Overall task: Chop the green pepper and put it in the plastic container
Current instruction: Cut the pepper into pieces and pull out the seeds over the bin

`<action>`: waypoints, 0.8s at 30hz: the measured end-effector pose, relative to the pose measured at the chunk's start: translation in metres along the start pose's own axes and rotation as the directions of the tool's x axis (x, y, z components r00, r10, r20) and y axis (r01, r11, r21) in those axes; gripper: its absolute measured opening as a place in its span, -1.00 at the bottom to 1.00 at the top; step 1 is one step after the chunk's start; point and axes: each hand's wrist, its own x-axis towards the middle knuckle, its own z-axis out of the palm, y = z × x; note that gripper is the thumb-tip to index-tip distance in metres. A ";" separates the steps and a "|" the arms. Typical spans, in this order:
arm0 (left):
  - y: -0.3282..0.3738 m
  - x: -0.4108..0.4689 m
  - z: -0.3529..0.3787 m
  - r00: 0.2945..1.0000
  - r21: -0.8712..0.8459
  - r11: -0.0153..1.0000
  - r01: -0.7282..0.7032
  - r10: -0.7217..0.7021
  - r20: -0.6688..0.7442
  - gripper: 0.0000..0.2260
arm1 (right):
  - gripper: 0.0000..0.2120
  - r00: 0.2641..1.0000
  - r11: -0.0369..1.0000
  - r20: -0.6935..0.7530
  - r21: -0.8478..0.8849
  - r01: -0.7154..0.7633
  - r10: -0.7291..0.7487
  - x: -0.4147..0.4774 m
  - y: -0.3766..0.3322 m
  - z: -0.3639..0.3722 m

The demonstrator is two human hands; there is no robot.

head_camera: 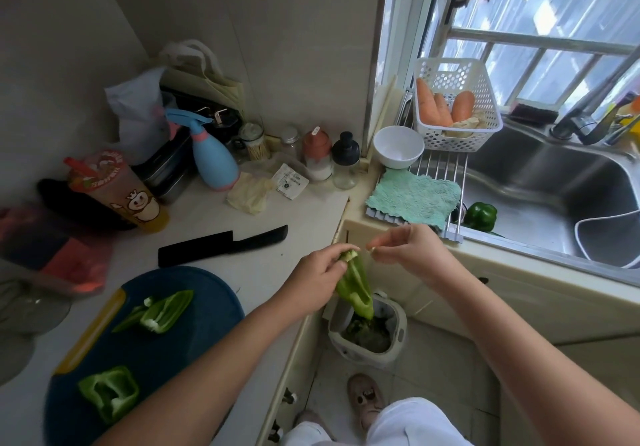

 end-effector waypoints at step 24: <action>-0.001 0.010 0.016 0.945 -0.391 0.867 0.309 -0.328 0.020 -0.81 | -0.73 0.998 0.881 -0.018 -0.470 0.051 -0.067 0.006 0.048 0.003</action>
